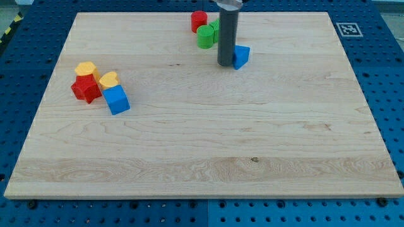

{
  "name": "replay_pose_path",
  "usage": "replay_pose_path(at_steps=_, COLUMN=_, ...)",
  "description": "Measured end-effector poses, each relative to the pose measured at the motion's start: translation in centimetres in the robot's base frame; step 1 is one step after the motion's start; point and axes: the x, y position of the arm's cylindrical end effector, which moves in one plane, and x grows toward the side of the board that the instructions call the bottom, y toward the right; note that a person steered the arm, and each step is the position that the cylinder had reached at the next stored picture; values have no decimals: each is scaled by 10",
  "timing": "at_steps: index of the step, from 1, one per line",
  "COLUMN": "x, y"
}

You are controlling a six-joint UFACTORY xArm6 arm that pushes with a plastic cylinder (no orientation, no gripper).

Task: Push the blue triangle to the bottom of the green circle

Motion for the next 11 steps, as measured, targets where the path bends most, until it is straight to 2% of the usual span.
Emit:
replay_pose_path(at_steps=1, x=35, y=19)
replay_pose_path(at_steps=2, x=43, y=89)
replay_pose_path(at_steps=3, x=13, y=115)
replay_pose_path(at_steps=4, x=-17, y=88)
replay_pose_path(at_steps=5, x=-12, y=81)
replay_pose_path(at_steps=7, x=-14, y=18)
replay_pose_path(at_steps=8, x=-19, y=12)
replay_pose_path(at_steps=9, x=-20, y=34)
replay_pose_path(at_steps=10, x=-41, y=31)
replay_pose_path(at_steps=11, x=-37, y=24)
